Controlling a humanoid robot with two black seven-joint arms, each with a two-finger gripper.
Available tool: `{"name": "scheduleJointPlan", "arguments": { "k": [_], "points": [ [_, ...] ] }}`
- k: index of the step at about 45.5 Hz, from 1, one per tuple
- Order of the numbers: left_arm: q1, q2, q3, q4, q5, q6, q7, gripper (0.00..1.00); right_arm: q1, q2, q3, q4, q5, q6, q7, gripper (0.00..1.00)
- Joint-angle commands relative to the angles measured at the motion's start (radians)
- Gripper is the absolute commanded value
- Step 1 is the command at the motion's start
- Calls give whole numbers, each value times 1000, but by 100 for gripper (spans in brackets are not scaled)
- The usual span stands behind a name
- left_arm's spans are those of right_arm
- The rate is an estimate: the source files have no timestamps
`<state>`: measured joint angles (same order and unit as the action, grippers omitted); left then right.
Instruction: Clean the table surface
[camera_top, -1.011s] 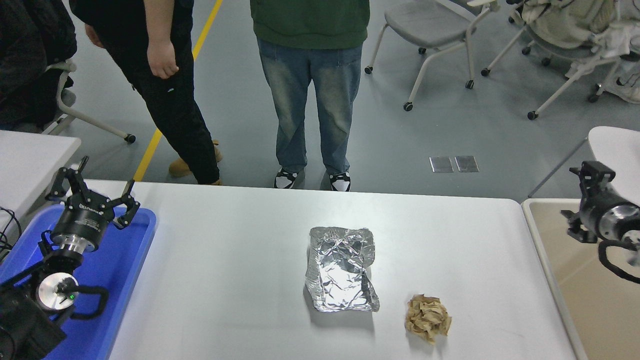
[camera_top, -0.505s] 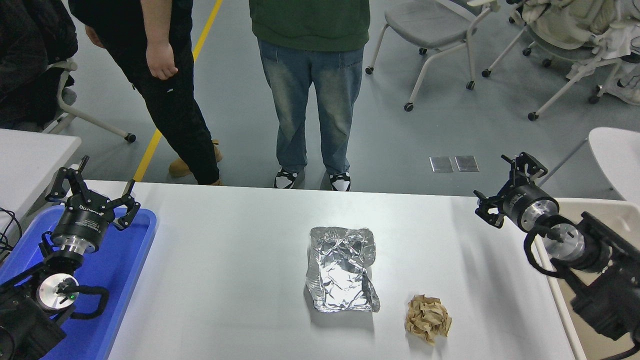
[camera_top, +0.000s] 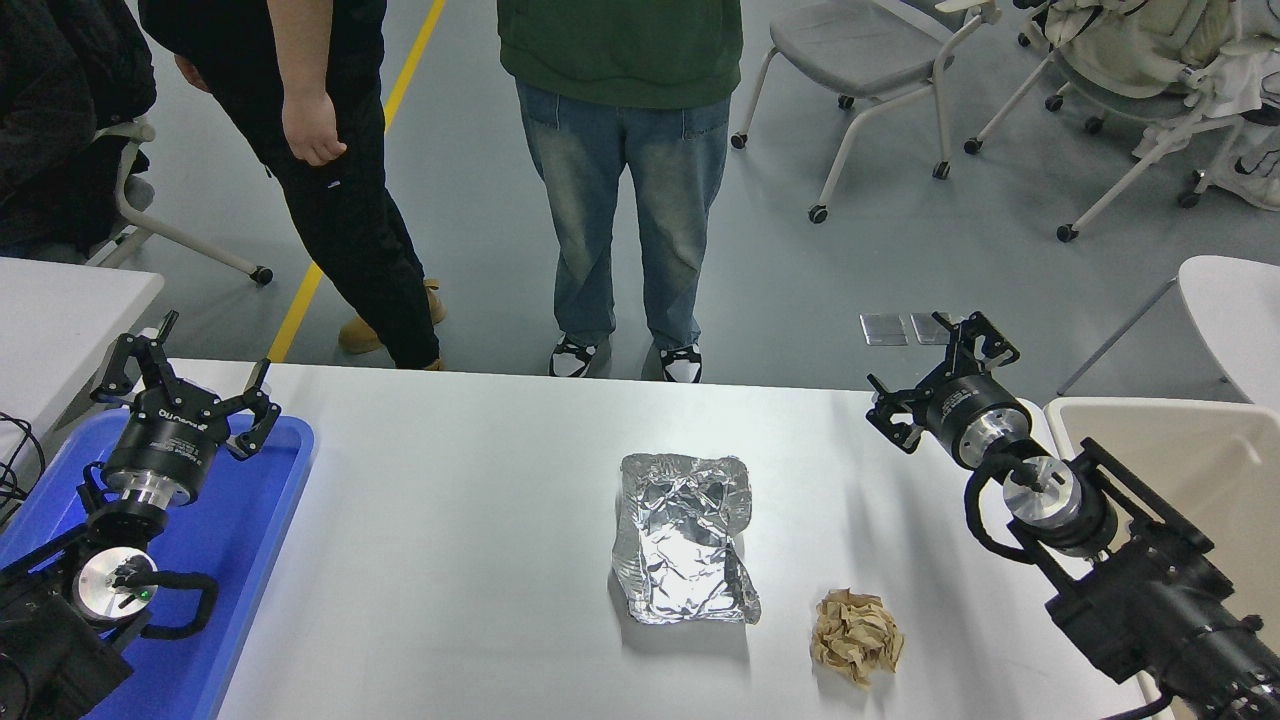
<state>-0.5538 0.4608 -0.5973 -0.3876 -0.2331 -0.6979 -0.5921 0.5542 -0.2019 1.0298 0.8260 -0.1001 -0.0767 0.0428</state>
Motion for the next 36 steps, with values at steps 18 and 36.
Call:
{"name": "scheduleJointPlan", "arguments": {
  "k": [18,36],
  "points": [
    [0,1,-1,0,0,0,0,100,-28,-201,-164,50,-137,112,41,100],
    [0,1,-1,0,0,0,0,100,-40,-482,-448,462,-588,97,108,100]
  ]
}}
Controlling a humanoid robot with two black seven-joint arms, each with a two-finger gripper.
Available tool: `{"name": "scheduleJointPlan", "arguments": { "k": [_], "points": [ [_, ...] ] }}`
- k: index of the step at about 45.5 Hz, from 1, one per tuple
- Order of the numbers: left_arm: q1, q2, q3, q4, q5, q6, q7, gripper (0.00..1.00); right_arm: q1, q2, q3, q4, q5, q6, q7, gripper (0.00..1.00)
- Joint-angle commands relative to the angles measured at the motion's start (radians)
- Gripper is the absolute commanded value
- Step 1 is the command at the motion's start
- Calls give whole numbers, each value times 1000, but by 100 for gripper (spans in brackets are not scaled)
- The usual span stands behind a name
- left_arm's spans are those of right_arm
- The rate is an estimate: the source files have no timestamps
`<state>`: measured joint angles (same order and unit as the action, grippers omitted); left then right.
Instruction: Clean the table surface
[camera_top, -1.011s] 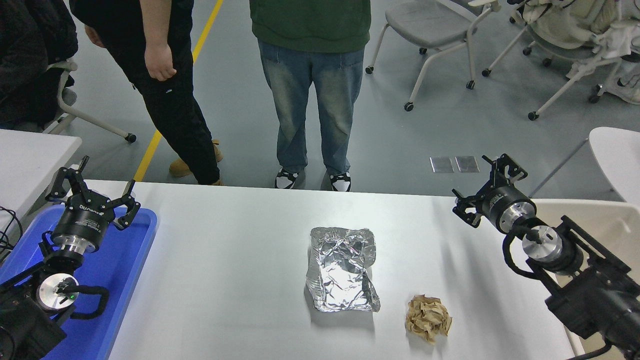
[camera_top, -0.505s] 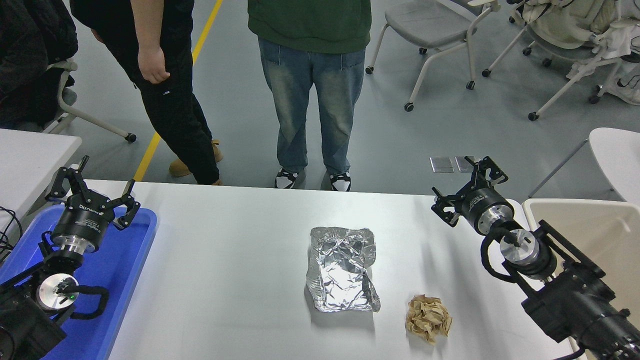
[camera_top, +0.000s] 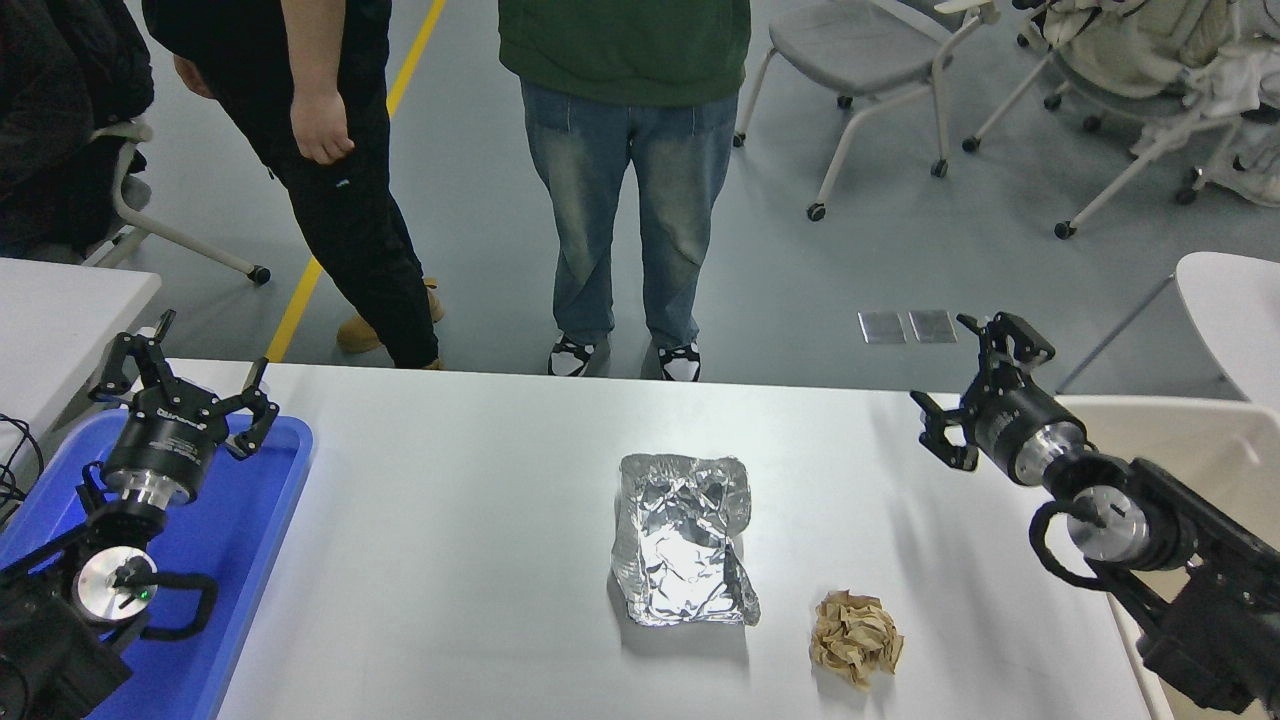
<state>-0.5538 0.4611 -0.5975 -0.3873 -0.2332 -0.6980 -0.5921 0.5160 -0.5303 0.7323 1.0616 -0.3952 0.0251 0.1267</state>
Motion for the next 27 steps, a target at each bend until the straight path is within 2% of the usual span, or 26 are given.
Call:
{"name": "scheduleJointPlan", "arguments": {
  "k": [1,17,27],
  "points": [
    [0,-1,1,1,0,0,0,100,-1,-163,-163,242,-327,-7,24,100],
    [0,1,-1,-1,0,0,0,100,137,-221,-442,288,-752,-30,22,100],
    [0,-1,-1,-1,0,-2,0,100,355,-209,-715,285,-806,-36,19,100]
  ]
}}
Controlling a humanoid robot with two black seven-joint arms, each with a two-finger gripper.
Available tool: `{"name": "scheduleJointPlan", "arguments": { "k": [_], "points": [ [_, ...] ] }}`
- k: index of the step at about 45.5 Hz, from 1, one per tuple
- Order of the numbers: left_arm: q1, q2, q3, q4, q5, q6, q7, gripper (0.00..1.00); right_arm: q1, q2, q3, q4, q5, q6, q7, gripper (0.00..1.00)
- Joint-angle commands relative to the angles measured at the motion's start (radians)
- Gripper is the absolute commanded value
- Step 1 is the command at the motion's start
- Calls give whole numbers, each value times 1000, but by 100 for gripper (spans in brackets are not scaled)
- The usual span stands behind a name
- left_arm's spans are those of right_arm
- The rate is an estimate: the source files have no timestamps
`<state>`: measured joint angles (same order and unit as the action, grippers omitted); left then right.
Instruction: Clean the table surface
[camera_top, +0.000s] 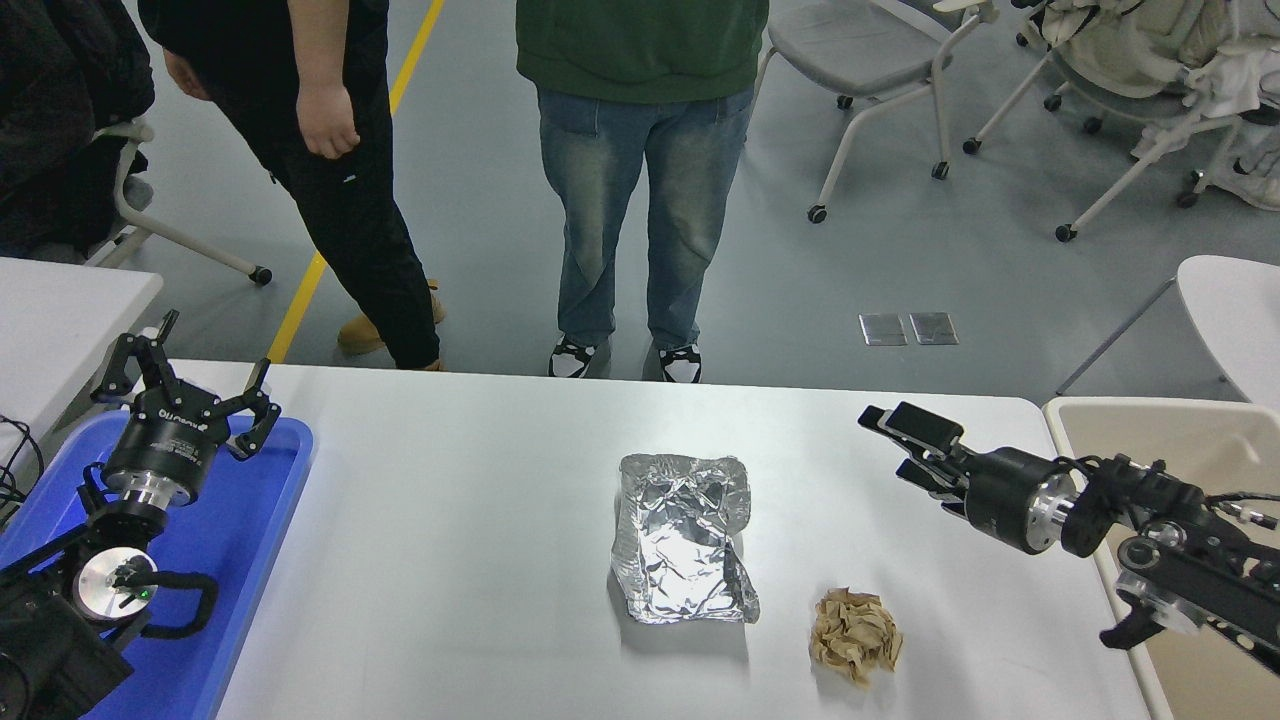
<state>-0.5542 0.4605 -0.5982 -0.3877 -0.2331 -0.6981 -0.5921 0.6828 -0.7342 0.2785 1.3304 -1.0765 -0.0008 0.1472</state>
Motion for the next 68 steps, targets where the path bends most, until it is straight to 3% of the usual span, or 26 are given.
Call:
{"name": "scheduleJointPlan", "arguments": {
  "k": [1,10,22,40,68],
  "points": [
    [0,1,0,0,0,0,0,100,208,-2,-284,16,-125,-11,-1,100],
    [0,0,0,0,0,-1,0,100,362,97,-485,-7,-117,-12,-6,100],
    [0,0,0,0,0,-1,0,100,432,269,-582,-111,-66,-7,-17,100],
    [0,0,0,0,0,-1,0,100,437,473,-619,-299,-36,30,-124,100],
    [0,0,0,0,0,-1,0,100,354,621,-682,-514,-36,64,-162,100]
  ]
}}
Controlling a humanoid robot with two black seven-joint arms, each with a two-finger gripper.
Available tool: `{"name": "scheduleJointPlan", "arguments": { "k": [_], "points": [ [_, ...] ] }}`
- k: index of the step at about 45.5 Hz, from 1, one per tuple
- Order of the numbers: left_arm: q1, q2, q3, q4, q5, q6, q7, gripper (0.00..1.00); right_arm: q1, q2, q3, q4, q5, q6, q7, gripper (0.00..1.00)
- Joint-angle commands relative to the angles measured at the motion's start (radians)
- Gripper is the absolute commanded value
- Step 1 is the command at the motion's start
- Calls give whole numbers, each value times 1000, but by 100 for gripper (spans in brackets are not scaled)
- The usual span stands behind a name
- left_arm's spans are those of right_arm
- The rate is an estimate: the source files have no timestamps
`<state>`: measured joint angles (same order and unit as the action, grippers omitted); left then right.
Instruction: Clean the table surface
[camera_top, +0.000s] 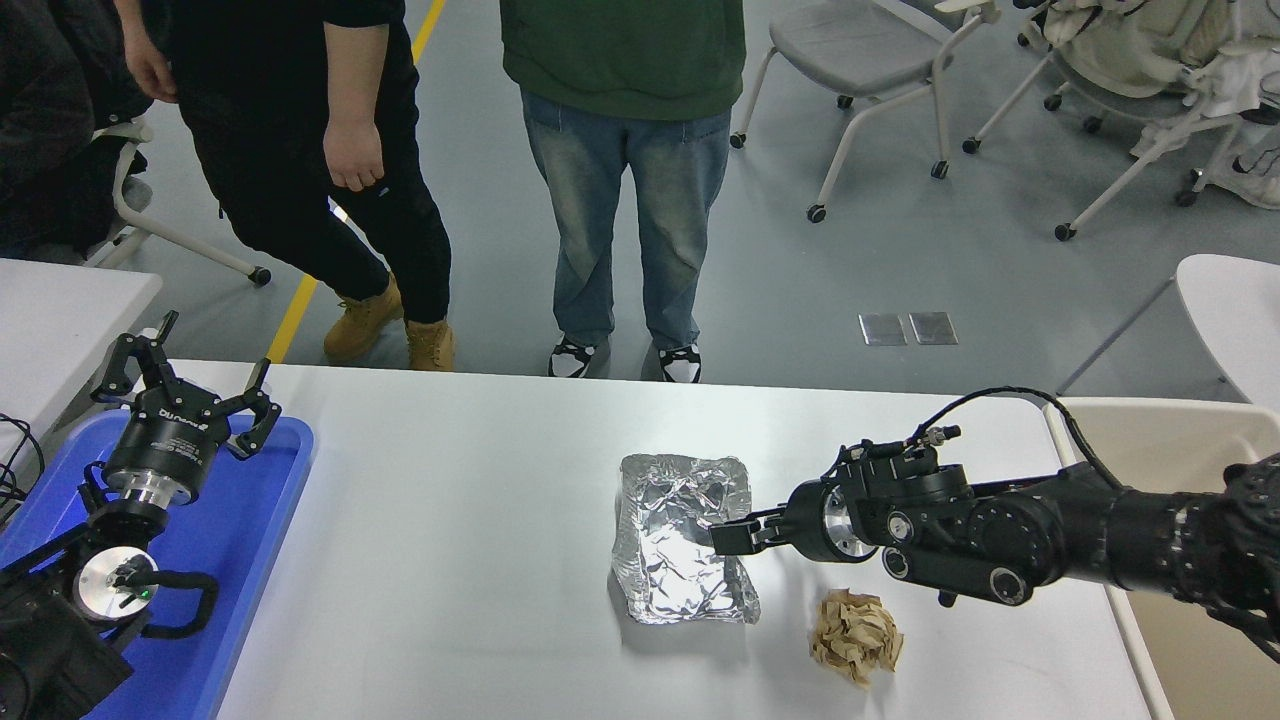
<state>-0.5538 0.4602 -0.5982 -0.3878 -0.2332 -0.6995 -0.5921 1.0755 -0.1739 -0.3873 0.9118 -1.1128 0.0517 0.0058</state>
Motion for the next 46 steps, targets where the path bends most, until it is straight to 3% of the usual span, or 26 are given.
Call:
{"name": "scheduleJointPlan", "arguments": {
  "k": [1,11,17,25,28,31,35,46],
  "points": [
    [0,0,0,0,0,0,0,100,-43,66,-16,-109,1,14,-21,100],
    [0,0,0,0,0,0,0,100,-69,114,-22,-174,1,34,-40,100],
    [0,0,0,0,0,0,0,100,-68,129,-22,-192,1,63,-69,85],
    [0,0,0,0,0,1,0,100,-66,143,-22,-194,1,85,-107,52],
    [0,0,0,0,0,0,0,100,-60,151,-21,-194,2,89,-138,30],
    [0,0,0,0,0,0,0,100,-54,151,-13,-191,11,114,-184,0],
    [0,0,0,0,0,0,0,100,-43,151,-2,-189,70,160,-242,0],
    [0,0,0,0,0,0,0,100,-12,159,1,-182,111,168,-254,0]
  ]
}}
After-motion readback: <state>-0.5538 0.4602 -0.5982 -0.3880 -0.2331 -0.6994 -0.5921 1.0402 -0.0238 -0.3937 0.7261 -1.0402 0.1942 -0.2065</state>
